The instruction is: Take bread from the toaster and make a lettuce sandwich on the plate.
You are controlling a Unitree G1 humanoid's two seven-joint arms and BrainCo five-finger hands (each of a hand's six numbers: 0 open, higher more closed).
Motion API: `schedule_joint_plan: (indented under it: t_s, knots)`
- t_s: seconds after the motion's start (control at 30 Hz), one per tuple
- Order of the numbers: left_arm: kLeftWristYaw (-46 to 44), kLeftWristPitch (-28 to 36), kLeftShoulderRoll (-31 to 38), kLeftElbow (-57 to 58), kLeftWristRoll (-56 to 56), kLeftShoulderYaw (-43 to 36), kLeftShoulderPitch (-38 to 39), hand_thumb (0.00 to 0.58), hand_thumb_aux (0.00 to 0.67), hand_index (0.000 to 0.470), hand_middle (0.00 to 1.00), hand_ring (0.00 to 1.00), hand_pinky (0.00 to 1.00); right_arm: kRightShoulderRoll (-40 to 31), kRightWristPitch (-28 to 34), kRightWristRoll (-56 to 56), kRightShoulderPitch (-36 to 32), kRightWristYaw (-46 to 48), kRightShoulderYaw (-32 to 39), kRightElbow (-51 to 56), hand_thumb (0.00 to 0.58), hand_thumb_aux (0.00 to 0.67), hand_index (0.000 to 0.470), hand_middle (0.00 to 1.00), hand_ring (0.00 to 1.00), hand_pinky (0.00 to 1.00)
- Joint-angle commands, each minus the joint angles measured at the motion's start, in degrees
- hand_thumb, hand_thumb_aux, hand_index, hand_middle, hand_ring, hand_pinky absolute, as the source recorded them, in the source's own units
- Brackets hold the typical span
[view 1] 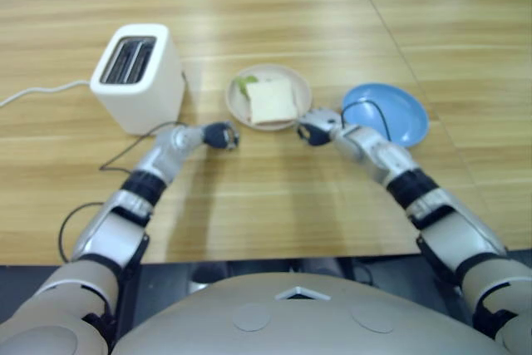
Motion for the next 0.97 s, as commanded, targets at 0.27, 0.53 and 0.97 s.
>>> schedule_joint_plan:
  t_s: [0.27, 0.53, 0.97]
  knots:
    - [19.9, -7.9, 0.6, 0.9, -5.6, 11.9, -2.7, 0.000, 0.000, 0.000, 0.00, 0.00, 0.00, -3.6, -4.7, 5.9, 2.7, -13.9, -6.1, -8.2, 0.000, 0.000, 0.000, 0.00, 0.00, 0.00]
    - [23.8, -17.6, -8.6, 0.6, -21.7, 26.0, 2.1, 0.000, 0.000, 0.000, 0.00, 0.00, 0.00, 7.5, -1.8, 46.3, 16.9, -1.2, -28.9, -22.2, 0.000, 0.000, 0.000, 0.00, 0.00, 0.00]
    - [24.6, -23.0, -11.6, 10.0, -24.1, 29.2, -1.5, 0.000, 0.000, 0.000, 0.00, 0.00, 0.00, 13.5, -3.1, 58.3, 18.0, 4.3, -39.3, -16.7, 0.000, 0.000, 0.000, 0.00, 0.00, 0.00]
